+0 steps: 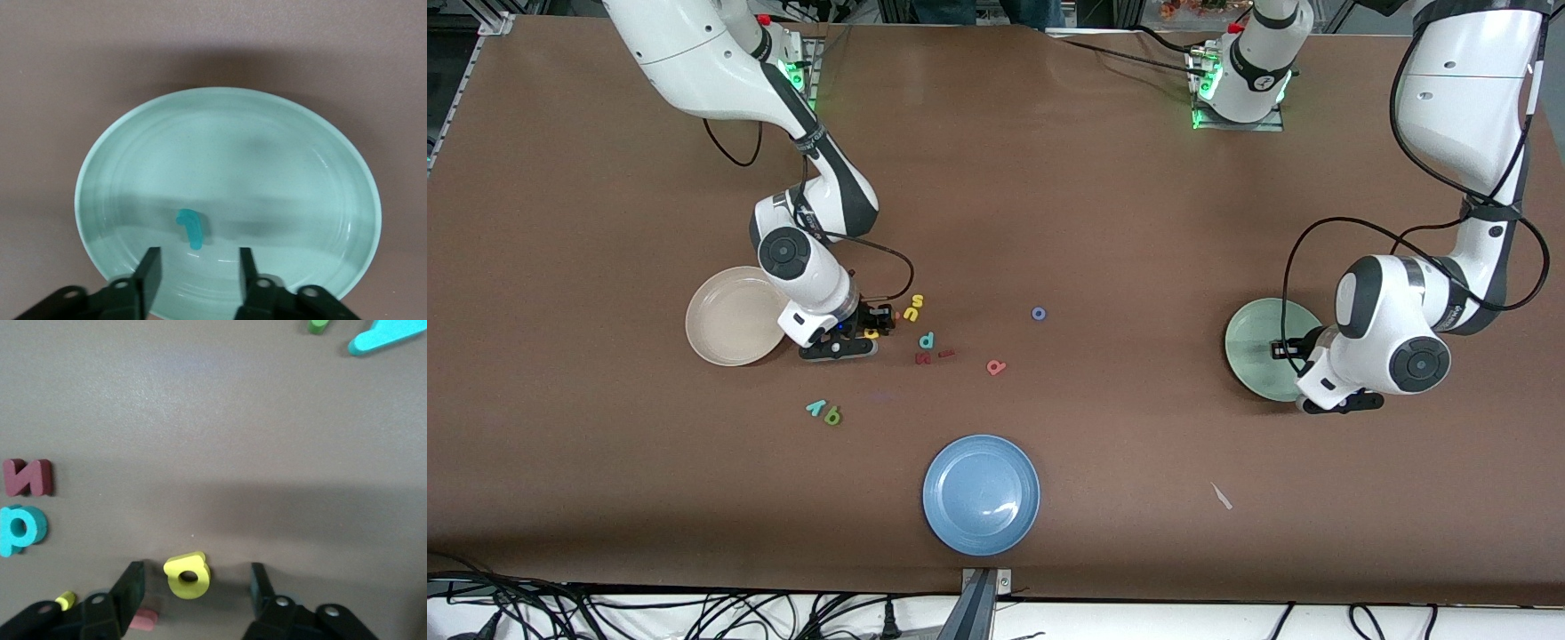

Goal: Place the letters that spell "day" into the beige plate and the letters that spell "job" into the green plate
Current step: 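Grasp the yellow letter with the right gripper while the left gripper withdraws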

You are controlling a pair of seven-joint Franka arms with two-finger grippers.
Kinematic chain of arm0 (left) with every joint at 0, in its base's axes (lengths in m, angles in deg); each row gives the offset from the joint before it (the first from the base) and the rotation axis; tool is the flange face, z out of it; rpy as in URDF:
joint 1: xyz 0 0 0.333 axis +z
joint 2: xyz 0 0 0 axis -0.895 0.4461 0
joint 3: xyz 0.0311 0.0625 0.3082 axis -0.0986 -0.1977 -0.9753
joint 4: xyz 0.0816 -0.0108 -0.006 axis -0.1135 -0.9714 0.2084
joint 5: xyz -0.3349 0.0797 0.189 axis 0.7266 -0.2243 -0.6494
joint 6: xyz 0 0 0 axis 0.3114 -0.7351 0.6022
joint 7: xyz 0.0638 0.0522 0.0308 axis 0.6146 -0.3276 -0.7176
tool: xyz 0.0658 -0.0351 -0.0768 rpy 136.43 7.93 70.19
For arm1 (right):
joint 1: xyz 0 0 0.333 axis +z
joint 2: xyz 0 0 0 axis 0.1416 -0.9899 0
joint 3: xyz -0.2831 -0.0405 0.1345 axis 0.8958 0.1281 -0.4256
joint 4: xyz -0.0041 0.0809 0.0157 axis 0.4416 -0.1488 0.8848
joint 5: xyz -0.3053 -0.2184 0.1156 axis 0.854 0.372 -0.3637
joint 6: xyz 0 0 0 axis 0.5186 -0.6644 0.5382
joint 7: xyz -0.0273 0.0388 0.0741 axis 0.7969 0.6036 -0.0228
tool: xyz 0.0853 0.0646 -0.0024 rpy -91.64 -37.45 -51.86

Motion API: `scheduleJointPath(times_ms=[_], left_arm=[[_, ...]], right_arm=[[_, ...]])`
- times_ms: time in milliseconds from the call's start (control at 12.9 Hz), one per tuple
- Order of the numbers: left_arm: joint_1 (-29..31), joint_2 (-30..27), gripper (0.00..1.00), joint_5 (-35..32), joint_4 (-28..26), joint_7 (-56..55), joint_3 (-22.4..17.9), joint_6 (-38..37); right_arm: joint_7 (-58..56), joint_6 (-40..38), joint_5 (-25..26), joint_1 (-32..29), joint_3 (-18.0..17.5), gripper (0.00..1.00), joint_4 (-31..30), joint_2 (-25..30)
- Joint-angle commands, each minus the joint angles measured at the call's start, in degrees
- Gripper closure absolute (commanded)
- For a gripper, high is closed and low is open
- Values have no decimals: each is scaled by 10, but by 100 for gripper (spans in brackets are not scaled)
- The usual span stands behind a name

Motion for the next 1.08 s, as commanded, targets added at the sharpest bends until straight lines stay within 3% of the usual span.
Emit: scheduleJointPath(times_ms=[0, 309, 464, 618, 1004], left_arm=[[3, -16, 0, -4, -1, 9, 3, -5], [-4, -38, 0, 0, 18, -6, 7, -36], [-6, -50, 0, 0, 19, -54, 28, -43], [-5, -58, 0, 0, 19, -137, 64, -45], [-9, -57, 0, 0, 27, -331, 154, -43]], right_arm=[[6, 24, 1, 1, -1, 43, -10, -6], [6, 26, 1, 2, -1, 58, -11, -6], [5, 26, 1, 2, -1, 64, -11, -7], [2, 24, 1, 2, -1, 70, -11, -6], [-7, 14, 2, 0, -1, 71, -11, 13]])
